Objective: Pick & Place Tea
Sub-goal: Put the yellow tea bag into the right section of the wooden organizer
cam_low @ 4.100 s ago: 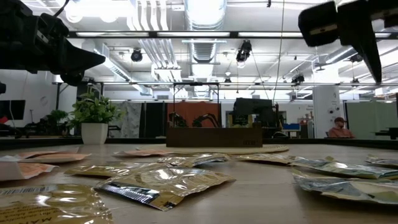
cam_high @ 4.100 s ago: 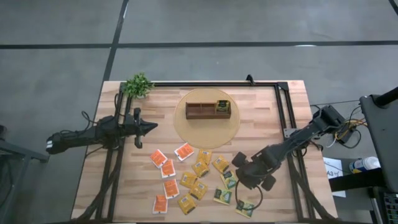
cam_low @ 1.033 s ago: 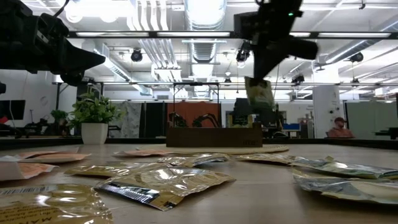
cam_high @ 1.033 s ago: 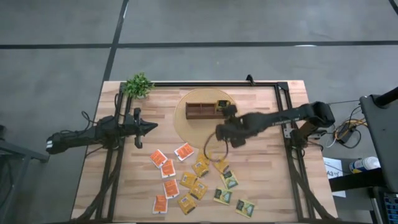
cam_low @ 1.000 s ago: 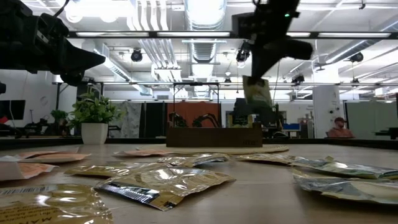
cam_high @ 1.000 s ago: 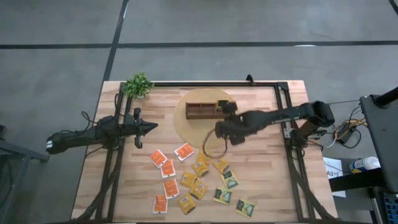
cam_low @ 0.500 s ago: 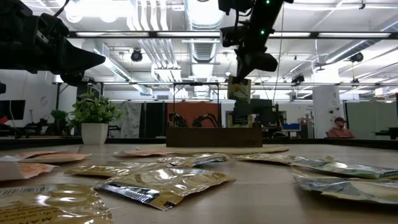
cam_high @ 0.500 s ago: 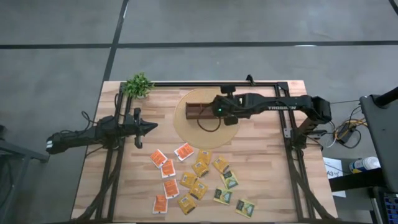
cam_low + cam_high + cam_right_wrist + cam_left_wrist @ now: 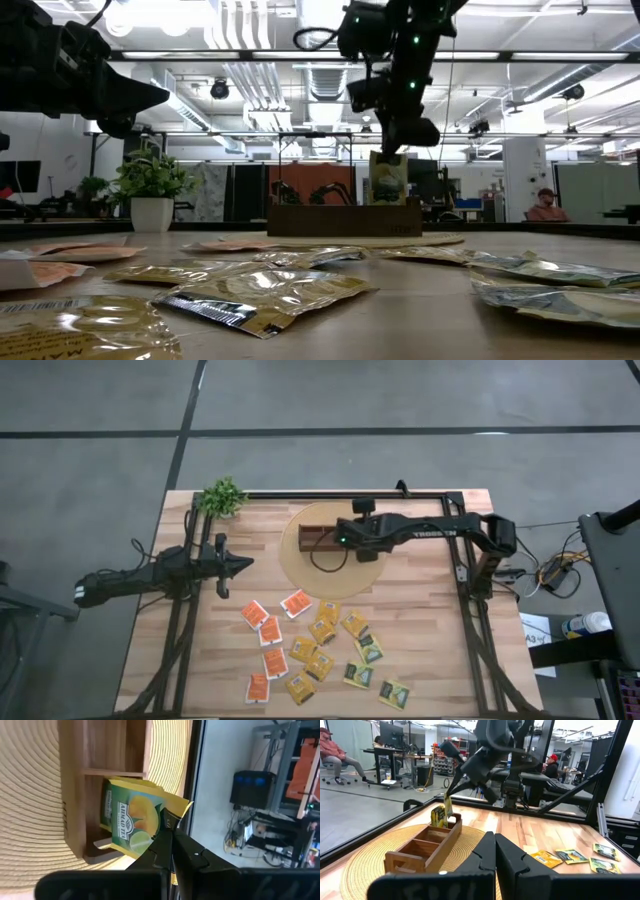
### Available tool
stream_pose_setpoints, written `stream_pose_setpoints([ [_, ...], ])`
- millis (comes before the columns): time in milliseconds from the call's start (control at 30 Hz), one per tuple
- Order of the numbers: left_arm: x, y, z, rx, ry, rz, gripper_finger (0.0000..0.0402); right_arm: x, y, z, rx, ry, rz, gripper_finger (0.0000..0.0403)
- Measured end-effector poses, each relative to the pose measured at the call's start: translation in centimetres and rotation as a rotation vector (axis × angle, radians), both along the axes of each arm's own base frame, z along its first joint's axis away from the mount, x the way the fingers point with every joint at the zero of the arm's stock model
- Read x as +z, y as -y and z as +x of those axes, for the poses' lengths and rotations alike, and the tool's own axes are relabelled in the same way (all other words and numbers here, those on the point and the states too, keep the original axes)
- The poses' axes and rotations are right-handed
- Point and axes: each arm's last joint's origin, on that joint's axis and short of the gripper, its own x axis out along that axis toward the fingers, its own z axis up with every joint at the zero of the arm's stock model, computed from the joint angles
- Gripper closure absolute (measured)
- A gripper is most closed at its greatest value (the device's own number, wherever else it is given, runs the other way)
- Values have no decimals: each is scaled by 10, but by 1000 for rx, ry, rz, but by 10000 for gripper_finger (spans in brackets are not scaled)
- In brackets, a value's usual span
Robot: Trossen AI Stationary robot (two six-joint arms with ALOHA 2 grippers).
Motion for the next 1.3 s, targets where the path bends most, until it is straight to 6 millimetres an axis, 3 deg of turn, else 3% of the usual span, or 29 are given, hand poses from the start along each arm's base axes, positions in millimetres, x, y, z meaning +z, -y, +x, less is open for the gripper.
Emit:
stream_pose_setpoints([
  [300, 0, 0, 0, 0, 0, 0, 401, -23, 3, -3, -17, -28, -8, 395],
  [1300, 0, 0, 0, 0, -1, 0, 401, -29, 3, -2, -19, -14, -1, 381],
])
